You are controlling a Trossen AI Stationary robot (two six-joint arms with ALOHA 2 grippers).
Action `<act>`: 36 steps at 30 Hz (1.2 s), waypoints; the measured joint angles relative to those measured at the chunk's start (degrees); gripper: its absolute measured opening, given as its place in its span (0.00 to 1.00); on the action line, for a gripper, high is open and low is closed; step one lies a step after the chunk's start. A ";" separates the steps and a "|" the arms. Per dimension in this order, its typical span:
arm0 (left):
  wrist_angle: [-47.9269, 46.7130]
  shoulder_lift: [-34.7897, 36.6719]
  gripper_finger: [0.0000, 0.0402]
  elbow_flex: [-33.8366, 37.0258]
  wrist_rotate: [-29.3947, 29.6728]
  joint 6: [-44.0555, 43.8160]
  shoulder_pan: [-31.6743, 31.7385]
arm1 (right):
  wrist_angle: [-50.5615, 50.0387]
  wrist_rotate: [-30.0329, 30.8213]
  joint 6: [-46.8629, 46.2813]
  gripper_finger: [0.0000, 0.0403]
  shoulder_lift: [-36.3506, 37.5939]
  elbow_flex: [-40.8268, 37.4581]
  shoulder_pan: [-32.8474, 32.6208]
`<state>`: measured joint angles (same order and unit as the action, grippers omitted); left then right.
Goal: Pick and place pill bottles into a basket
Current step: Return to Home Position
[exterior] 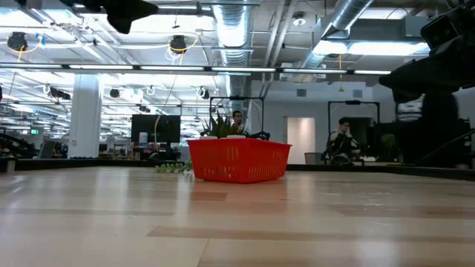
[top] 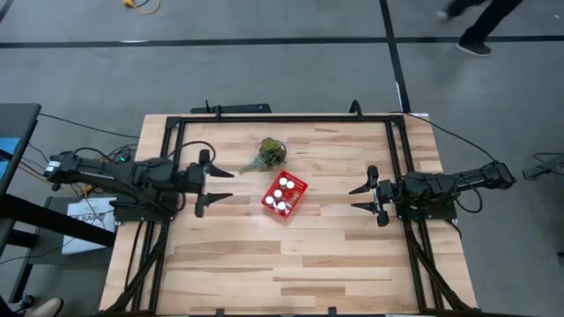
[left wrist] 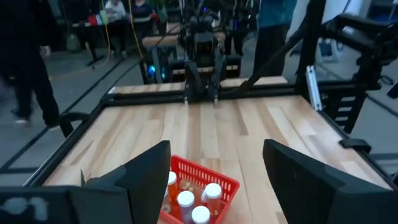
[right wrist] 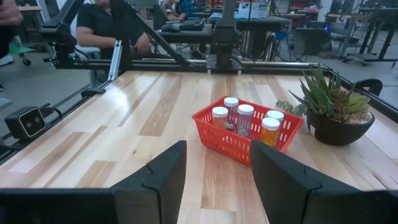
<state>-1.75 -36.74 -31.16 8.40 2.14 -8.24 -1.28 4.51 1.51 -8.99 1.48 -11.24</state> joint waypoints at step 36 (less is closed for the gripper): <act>7.79 36.33 0.62 26.87 -4.07 5.74 -4.64 | 0.00 0.00 -0.01 0.42 0.01 0.00 0.00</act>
<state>6.04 -0.41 -4.29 4.34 7.88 -12.88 -1.28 4.51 1.51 -8.97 1.48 -11.24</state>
